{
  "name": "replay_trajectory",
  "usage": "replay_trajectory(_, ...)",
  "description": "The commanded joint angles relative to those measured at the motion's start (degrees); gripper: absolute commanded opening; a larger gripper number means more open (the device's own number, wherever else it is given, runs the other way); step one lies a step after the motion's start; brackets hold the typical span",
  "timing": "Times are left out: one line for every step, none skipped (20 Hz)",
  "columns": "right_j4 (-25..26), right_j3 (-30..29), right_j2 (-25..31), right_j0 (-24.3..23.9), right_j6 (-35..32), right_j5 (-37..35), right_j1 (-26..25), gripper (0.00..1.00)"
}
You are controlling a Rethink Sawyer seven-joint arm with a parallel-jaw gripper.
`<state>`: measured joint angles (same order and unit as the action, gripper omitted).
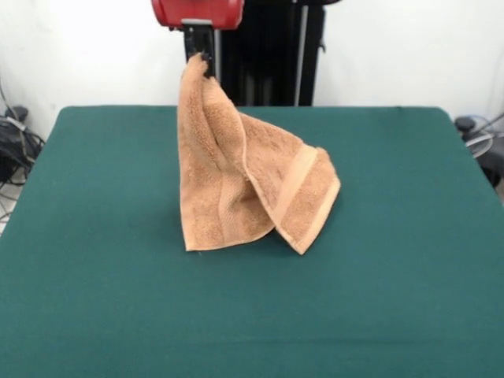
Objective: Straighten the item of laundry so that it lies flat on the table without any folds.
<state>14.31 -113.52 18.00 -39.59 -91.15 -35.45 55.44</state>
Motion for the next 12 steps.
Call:
replay_trajectory(4.4, 0.4, 1.3, -0.4, 3.3, -3.4, -1.1, 0.0)
replay_trajectory(4.3, 0.4, 1.4, -0.5, 3.2, -3.4, -1.1, 0.0)
replay_trajectory(4.3, 0.2, 1.5, -0.5, 3.1, -3.4, -1.0, 0.0)
replay_trajectory(4.3, 0.1, 1.6, -0.6, 3.0, -3.4, -1.0, 0.0)
replay_trajectory(4.3, 0.1, 1.8, -0.7, 3.0, -3.3, -1.0, 0.0)
replay_trajectory(4.4, 0.1, 1.8, -0.7, 3.0, -3.4, -0.9, 0.0)
replay_trajectory(4.4, 0.2, 1.8, -0.7, 3.1, -3.6, -0.6, 0.0)
replay_trajectory(4.2, 0.1, 1.9, -1.1, 3.7, -4.3, 0.0, 0.0)
replay_trajectory(4.0, -0.1, 1.9, -1.8, 4.7, -5.1, 1.2, 0.0)
replay_trajectory(3.8, -0.2, 1.9, -2.5, 5.7, -5.9, 2.4, 0.0)
replay_trajectory(4.0, -0.2, 1.5, -2.9, 6.5, -7.2, 3.7, 0.0)
replay_trajectory(4.6, 0.0, 0.9, -3.2, 7.3, -7.9, 4.9, 0.0)
